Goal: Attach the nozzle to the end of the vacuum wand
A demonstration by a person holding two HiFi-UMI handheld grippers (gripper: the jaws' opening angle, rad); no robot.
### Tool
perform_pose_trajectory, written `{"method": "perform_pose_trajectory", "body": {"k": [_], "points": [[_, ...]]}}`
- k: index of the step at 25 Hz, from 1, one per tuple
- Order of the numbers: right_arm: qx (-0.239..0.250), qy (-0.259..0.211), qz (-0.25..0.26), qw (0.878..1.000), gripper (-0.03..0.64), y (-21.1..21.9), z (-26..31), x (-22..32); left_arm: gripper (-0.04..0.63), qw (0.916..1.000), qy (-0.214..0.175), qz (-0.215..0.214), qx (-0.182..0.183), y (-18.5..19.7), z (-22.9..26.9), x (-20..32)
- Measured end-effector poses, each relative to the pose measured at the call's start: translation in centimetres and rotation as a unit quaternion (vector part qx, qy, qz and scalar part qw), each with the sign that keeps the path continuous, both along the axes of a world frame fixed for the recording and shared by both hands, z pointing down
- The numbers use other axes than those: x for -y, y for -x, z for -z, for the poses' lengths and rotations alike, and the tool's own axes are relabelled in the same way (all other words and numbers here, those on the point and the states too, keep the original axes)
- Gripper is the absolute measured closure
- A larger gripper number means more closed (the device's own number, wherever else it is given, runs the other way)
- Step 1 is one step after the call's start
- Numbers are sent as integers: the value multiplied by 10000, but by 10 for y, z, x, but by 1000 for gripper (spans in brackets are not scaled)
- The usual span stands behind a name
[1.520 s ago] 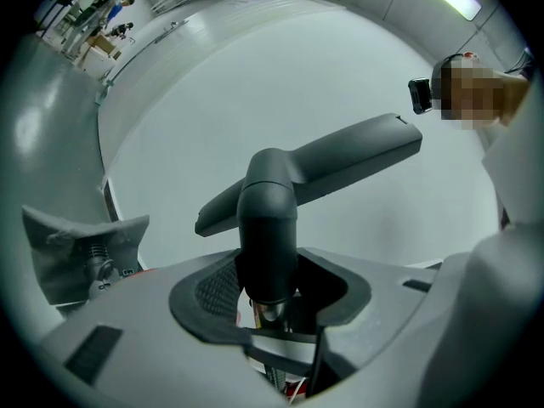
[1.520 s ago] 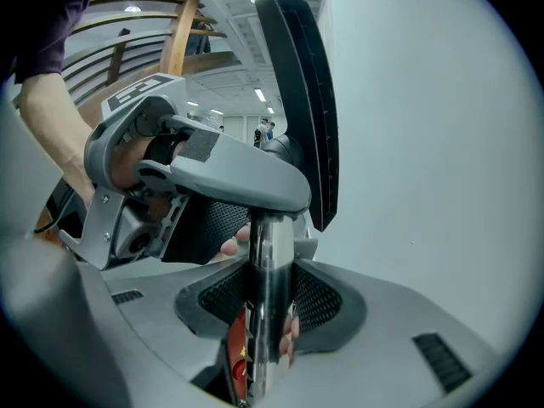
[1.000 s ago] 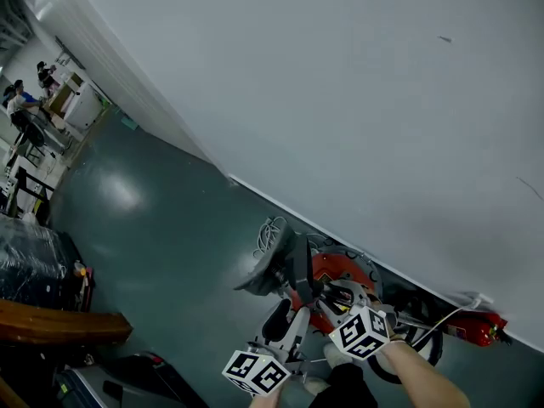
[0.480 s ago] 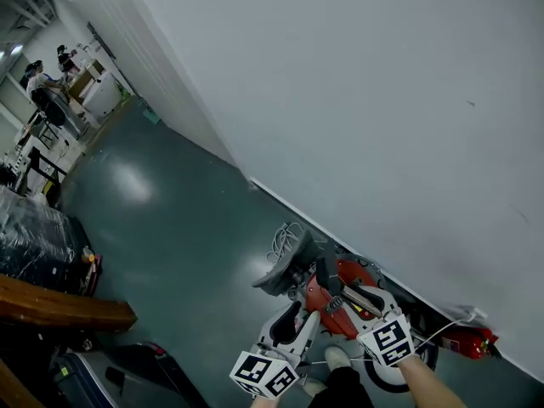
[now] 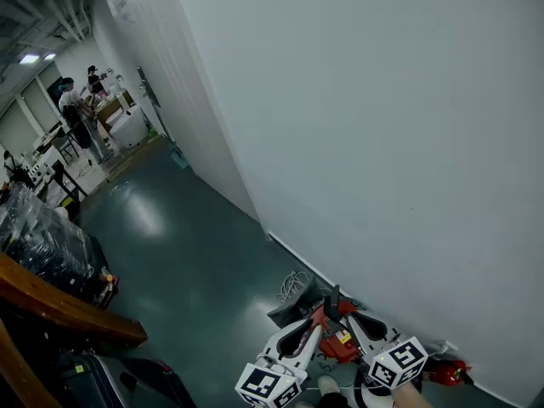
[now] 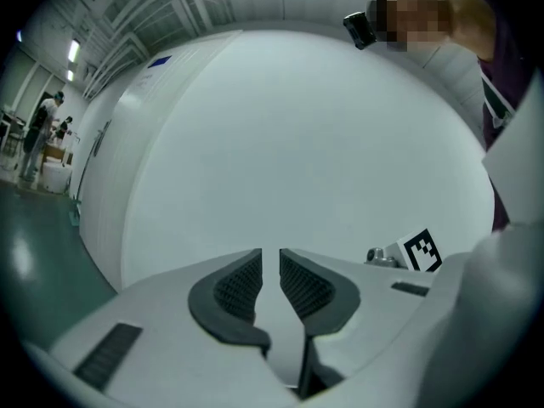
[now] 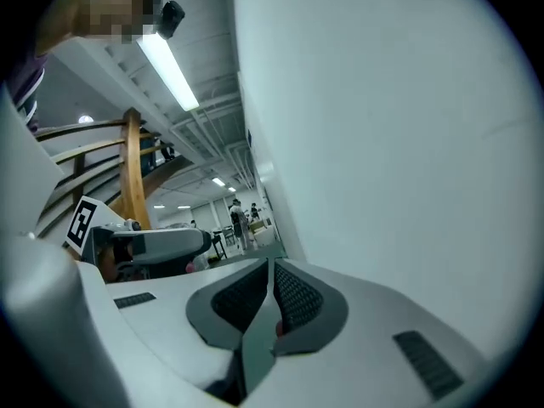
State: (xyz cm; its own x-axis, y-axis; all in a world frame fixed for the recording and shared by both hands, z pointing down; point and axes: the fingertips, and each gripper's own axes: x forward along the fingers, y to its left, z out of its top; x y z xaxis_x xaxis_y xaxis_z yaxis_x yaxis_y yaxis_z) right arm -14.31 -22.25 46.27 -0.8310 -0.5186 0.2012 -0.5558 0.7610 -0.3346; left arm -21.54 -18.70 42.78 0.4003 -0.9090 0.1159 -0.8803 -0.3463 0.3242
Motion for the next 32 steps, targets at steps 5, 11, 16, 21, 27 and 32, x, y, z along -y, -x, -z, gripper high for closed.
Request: {"method": "perform_pose_trajectory", "body": {"k": [5, 11, 16, 21, 27, 32], "points": [[381, -457, 62, 9982, 597, -3, 99, -16, 565, 9982, -566, 69, 198, -9, 91, -14], [685, -720, 197, 9949, 600, -1, 165, -48, 591, 9950, -869, 46, 487, -15, 159, -43], [904, -848, 275, 9919, 600, -4, 198, -62, 591, 9928, -980, 214, 654, -15, 188, -59], [972, -1179, 427, 9873, 600, 2, 221, -72, 591, 9904, -1116, 303, 755, -11, 205, -71], [978, -1404, 526, 9838, 600, 9, 234, -79, 591, 9891, -1215, 373, 744, -7, 214, -75], [977, -1433, 533, 9834, 600, 10, 236, -78, 591, 9889, -1236, 361, 744, -6, 217, -73]]}}
